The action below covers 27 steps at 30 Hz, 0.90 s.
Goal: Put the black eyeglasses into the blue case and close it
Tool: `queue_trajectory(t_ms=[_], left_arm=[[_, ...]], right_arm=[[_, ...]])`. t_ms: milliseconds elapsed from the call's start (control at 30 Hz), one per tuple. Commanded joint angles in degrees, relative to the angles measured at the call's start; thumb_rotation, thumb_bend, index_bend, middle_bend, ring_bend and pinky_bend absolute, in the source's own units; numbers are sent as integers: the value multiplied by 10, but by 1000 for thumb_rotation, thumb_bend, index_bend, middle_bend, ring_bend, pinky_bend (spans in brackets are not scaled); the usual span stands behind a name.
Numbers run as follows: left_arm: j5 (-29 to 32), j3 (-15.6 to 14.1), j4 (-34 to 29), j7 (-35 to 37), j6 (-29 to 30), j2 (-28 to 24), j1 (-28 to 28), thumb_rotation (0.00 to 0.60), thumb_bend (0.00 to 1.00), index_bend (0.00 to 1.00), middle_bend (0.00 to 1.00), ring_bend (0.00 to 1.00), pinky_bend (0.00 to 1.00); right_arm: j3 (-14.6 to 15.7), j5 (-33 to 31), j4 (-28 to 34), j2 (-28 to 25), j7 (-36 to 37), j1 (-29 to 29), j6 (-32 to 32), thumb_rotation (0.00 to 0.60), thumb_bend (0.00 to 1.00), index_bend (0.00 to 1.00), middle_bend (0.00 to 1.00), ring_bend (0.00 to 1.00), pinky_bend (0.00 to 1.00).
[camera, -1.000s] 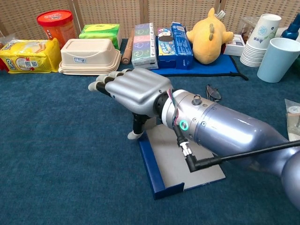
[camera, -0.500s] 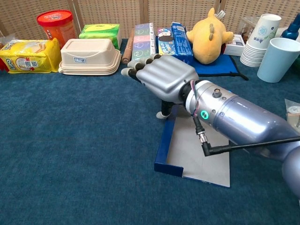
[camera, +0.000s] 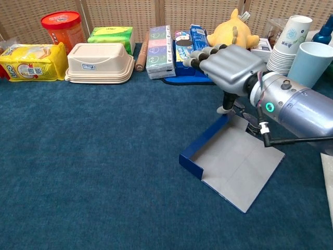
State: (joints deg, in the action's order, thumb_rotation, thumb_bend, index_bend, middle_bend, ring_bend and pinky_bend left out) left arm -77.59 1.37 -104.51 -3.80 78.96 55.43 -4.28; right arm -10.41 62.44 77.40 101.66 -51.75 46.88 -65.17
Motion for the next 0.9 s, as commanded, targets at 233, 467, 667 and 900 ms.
queue_trajectory(t_ms=[233,467,667,900], left_arm=[[-3,-1,2,3,1,0,0,600,319,36,4,0,0],[-4,-2,4,5,-1,1,-1,600,319,37,3,0,0],[-5,-1,4,6,-2,2,-2,600,319,36,3,0,0],[-3,-4,4,4,0,2,2,600,319,36,3,0,0]], right_arm=[[11,-11,23,-38,-8,-30,-23,600,0,0,6,0,106],[28,-16,66,-72,-23,-54,-40,600,0,0,4,0,106],[20,-2,95,-86,-25,-49,-45,600,0,0,4,0,106],[-3,-19,98,-79,-42,-17,-9,600,0,0,2,0,106]])
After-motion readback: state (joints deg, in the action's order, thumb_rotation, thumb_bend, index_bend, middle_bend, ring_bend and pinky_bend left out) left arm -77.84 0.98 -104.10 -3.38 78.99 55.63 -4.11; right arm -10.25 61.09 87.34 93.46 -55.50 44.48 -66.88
